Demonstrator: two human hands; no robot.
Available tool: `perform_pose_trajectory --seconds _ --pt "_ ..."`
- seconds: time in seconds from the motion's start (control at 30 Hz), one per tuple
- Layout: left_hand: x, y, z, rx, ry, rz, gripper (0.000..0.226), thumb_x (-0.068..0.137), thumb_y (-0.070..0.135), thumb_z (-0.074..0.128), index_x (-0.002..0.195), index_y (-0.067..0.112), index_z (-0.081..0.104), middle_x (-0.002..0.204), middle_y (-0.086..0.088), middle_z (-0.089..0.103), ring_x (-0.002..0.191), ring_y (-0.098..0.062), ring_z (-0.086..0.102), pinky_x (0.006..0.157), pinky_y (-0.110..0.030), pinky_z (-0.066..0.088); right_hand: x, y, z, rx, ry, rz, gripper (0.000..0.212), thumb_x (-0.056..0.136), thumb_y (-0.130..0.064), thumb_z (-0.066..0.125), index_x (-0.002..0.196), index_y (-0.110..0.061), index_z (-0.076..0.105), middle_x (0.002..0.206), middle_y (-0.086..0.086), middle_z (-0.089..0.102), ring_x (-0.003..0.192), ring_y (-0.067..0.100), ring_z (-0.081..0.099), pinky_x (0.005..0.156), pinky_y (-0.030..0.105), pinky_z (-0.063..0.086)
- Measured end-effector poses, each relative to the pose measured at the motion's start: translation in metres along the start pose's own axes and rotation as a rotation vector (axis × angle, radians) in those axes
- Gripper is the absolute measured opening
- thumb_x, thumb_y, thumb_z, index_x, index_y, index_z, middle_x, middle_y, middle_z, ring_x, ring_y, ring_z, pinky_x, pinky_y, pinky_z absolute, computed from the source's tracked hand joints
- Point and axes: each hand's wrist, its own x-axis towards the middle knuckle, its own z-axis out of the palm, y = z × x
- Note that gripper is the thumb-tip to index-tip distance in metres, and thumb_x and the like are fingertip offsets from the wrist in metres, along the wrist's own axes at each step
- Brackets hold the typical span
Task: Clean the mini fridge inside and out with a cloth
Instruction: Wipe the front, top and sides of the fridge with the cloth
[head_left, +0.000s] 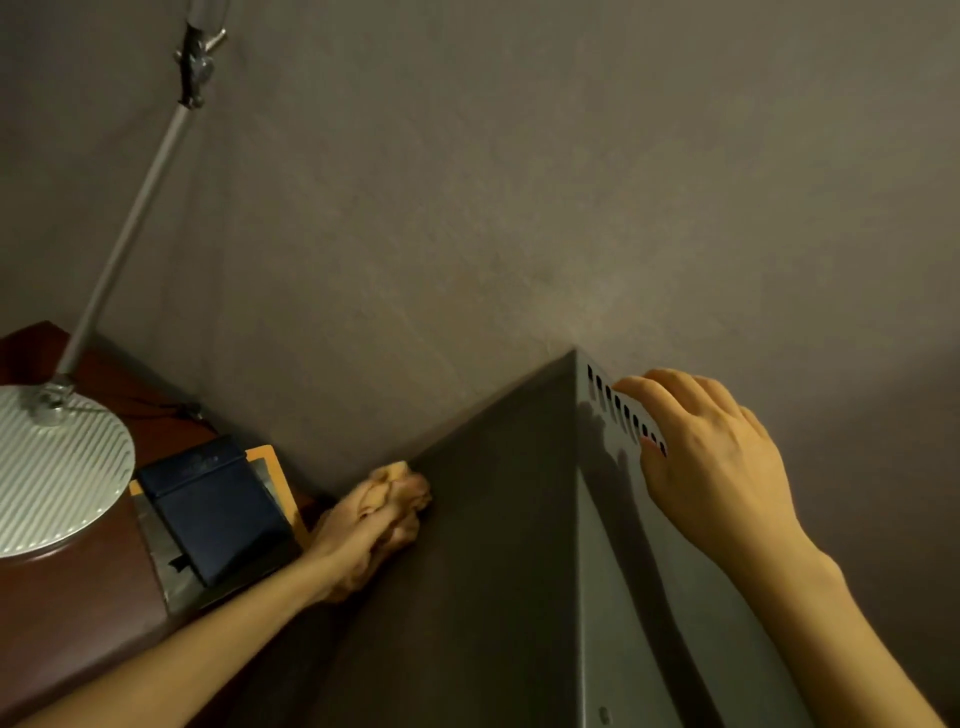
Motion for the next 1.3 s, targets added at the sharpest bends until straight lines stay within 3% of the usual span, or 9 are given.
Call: perform_pose_trajectory --seconds 0.07,0.17,0.23,0.4,0.6,0.87,1.0,1.17,1.3 --pt "-0.016 0.038 0.008 0.031 -0.003 0.044 0.018 0.091 0.046 0.058 0.104 0.034 0.059 0.101 0.007 0.066 0.085 -0.005 0.064 0.068 -0.019 0.047 -0.01 -0.005 -0.012 -0.005 0.018 0.019 0.059 0.073 -0.002 0.075 0.126 -0.021 0.057 0.123 0.006 0.061 0.114 0.033 0.056 0.08 0.047 0.051" --pt "-0.04 0.082 0.018 0.096 0.029 0.117 0.04 0.068 0.065 0.057 0.1 0.04 0.056 0.109 0.007 0.064 0.103 -0.016 0.06 0.091 -0.035 0.047 -0.027 -0.013 -0.031 -0.014 0.037 0.034 0.057 0.074 -0.001 0.073 0.125 -0.021 0.057 0.121 0.006 0.062 0.112 0.033 0.057 0.08 0.046 0.051" --pt "-0.051 0.099 0.023 0.14 0.002 0.175 0.042 0.072 0.061 0.058 0.109 0.039 0.057 0.116 0.008 0.062 0.109 -0.016 0.057 0.098 -0.037 0.044 -0.039 -0.017 -0.045 -0.024 0.043 0.044 0.056 0.076 -0.002 0.071 0.127 -0.022 0.057 0.123 0.005 0.061 0.114 0.032 0.055 0.082 0.045 0.051" --pt "-0.095 0.138 0.034 0.171 -0.04 0.325 0.035 0.09 0.043 0.058 0.122 0.029 0.056 0.121 0.006 0.058 0.111 -0.012 0.053 0.091 -0.027 0.038 -0.073 -0.025 -0.073 -0.043 0.095 0.079 0.053 0.079 -0.003 0.067 0.126 -0.023 0.057 0.125 0.004 0.059 0.115 0.031 0.054 0.081 0.044 0.05" --pt "-0.15 0.148 0.033 0.22 -0.124 0.42 0.048 0.087 0.048 0.06 0.131 0.032 0.049 0.122 0.011 0.058 0.115 -0.011 0.054 0.103 -0.038 0.042 -0.109 -0.032 -0.089 -0.04 0.12 0.125 0.052 0.079 -0.003 0.066 0.127 -0.022 0.057 0.125 0.006 0.059 0.115 0.032 0.055 0.079 0.044 0.051" --pt "-0.224 0.118 0.02 0.212 -0.112 0.54 0.042 0.071 0.06 0.055 0.104 0.035 0.057 0.098 0.014 0.066 0.093 0.001 0.063 0.083 -0.02 0.05 -0.141 -0.037 -0.092 0.003 0.14 0.176 0.056 0.074 0.001 0.069 0.125 -0.02 0.058 0.124 0.007 0.061 0.113 0.032 0.056 0.078 0.044 0.052" --pt "-0.226 0.1 0.015 0.193 -0.076 0.491 0.033 0.077 0.049 0.057 0.106 0.034 0.058 0.101 0.016 0.066 0.096 0.004 0.061 0.08 -0.013 0.045 -0.145 -0.042 -0.093 0.037 0.157 0.185 0.054 0.076 0.0 0.068 0.125 -0.021 0.058 0.124 0.006 0.06 0.114 0.032 0.056 0.078 0.043 0.051" --pt "-0.22 0.056 0.001 0.267 -0.032 0.271 0.076 0.066 0.072 0.051 0.131 0.034 0.048 0.123 0.017 0.059 0.113 -0.002 0.054 0.102 -0.034 0.044 -0.15 -0.051 -0.094 0.059 0.149 0.178 0.057 0.075 -0.001 0.071 0.126 -0.022 0.057 0.126 0.005 0.059 0.115 0.03 0.055 0.079 0.043 0.052" --pt "-0.224 0.038 -0.006 0.263 -0.001 0.196 0.059 0.078 0.059 0.059 0.131 0.033 0.049 0.122 0.014 0.06 0.112 -0.004 0.054 0.101 -0.034 0.043 -0.153 -0.055 -0.093 0.076 0.121 0.18 0.056 0.076 -0.002 0.07 0.126 -0.023 0.056 0.128 0.005 0.057 0.117 0.03 0.053 0.081 0.045 0.052"
